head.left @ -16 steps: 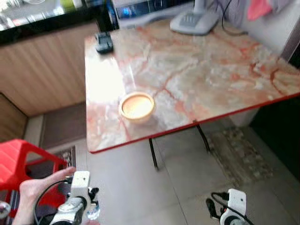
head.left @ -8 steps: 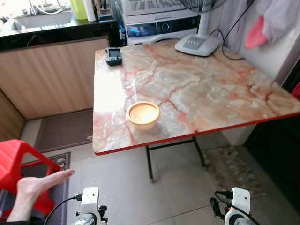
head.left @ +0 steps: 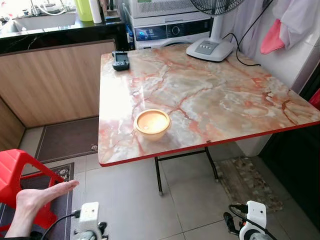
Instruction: Restocking fridge
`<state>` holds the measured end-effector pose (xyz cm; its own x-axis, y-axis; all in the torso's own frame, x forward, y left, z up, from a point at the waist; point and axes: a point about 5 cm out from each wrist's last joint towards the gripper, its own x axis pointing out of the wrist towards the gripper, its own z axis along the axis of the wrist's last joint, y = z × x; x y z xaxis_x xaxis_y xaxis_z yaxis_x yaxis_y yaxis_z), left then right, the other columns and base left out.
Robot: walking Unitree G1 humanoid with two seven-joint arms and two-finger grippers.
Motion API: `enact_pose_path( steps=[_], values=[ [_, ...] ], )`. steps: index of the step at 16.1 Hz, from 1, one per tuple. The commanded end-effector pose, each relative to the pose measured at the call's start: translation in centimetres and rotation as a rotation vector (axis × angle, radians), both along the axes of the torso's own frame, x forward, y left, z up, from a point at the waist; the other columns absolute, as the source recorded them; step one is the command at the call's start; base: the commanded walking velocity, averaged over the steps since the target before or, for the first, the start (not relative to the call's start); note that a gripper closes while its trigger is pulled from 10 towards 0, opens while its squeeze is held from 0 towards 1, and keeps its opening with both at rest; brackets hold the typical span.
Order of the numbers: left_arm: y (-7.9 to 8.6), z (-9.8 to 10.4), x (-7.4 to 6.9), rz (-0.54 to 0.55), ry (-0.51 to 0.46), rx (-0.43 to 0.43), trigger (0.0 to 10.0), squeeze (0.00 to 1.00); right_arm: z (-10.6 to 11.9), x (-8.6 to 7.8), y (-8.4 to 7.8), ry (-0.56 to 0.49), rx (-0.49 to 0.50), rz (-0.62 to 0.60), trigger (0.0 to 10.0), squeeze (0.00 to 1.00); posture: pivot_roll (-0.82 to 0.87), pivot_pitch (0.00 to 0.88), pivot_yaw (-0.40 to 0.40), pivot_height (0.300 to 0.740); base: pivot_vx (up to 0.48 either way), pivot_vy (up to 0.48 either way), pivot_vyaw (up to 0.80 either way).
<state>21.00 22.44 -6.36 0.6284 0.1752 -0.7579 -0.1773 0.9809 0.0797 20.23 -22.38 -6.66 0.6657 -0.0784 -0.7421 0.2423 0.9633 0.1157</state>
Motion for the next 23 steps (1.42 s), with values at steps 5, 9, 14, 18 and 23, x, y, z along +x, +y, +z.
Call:
enact_pose_path(
  steps=[5,9,14,18,23],
  values=[
    [0.28,-0.41,-0.8,0.01,0.026,0.004,10.0,0.0,-0.25,-0.14,0.36,0.046,0.007,0.02,10.0,0.0,0.08,0.062,0.014,0.74,0.0,0.0,-0.73],
    [0.35,-0.3,-0.64,0.019,0.018,0.007,10.0,0.0,-0.3,-0.18,0.38,0.057,0.01,0.024,10.0,0.0,0.09,0.066,0.011,0.74,0.0,0.0,-0.8],
    [0.19,-0.46,-0.85,0.013,0.028,0.008,10.0,0.0,-0.33,-0.26,0.28,0.068,0.005,0.028,10.0,0.0,0.08,0.064,0.009,0.74,0.0,0.0,-0.8],
    [0.2,-0.58,-1.08,-0.035,0.047,0.03,10.0,0.0,-0.38,-0.33,0.32,0.075,0.004,0.034,10.0,0.0,0.09,0.054,0.011,0.74,0.0,0.0,-0.8],
    [0.21,-0.67,-1.27,-0.053,0.053,0.038,10.0,0.0,-0.51,-0.51,0.45,0.081,0.006,0.044,10.0,0.0,0.08,0.046,0.017,0.74,0.0,-0.17,-0.8]
  ],
)
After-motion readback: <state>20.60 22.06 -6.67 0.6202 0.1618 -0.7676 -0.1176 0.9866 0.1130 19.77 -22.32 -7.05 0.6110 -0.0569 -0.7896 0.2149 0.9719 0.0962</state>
